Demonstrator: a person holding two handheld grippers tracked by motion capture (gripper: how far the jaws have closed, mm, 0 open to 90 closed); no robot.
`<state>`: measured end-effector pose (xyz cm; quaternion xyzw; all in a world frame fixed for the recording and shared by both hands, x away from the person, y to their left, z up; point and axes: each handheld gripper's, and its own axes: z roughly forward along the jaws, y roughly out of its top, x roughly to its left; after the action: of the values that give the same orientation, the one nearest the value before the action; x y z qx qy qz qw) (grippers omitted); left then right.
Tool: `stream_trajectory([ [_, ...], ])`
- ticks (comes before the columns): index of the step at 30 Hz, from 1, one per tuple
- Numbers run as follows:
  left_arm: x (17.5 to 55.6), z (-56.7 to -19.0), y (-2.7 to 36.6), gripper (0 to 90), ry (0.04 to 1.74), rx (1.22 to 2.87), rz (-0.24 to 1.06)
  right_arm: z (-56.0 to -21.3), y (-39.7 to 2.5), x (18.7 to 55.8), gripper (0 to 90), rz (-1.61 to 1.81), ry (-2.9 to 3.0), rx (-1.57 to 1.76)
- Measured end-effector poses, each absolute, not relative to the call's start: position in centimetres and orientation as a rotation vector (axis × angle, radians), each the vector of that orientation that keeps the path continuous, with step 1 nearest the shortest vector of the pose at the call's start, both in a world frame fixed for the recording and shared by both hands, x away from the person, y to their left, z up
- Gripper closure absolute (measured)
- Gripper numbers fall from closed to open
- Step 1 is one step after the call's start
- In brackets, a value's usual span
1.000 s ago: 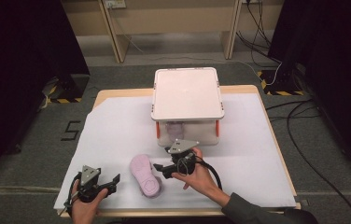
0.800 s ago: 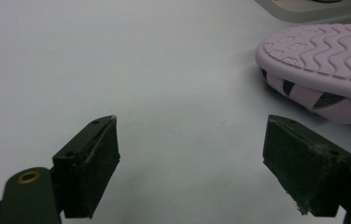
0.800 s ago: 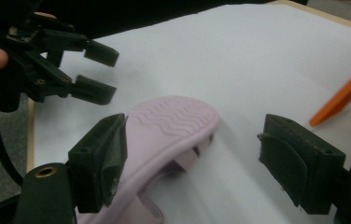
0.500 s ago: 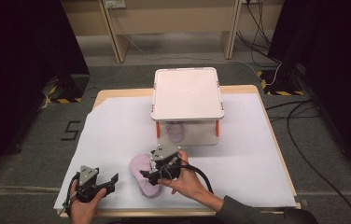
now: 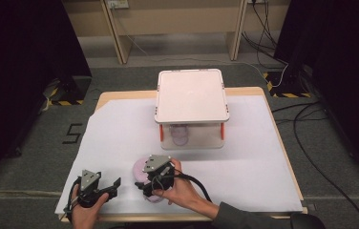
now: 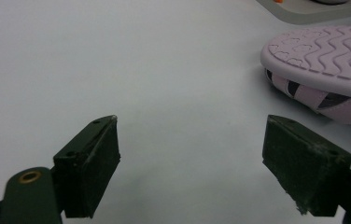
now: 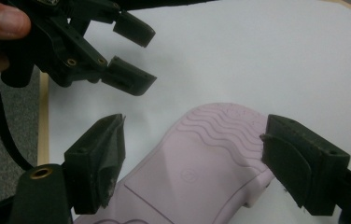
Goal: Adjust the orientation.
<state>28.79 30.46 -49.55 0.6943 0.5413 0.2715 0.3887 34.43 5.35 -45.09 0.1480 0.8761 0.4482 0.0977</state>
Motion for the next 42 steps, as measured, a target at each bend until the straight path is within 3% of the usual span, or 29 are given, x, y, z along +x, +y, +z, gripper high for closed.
stream_trajectory([
  [16,28.8,-49.5,30.4,18.4,1.374,1.77,0.689,-45.3,5.1,34.6,27.0,1.199,2.662,0.455],
  [17,28.8,-49.5,30.4,18.3,1.372,1.772,0.689,-45.2,4.9,34.9,31.9,1.205,2.681,0.457],
  [33,28.8,-49.5,30.3,18.4,1.37,1.777,0.687,-43.7,3.0,35.4,51.7,1.101,2.663,0.415],
  [42,28.9,-49.6,30.3,18.4,1.372,1.774,0.682,-44.9,1.0,38.8,66.7,1.028,2.675,0.537],
])
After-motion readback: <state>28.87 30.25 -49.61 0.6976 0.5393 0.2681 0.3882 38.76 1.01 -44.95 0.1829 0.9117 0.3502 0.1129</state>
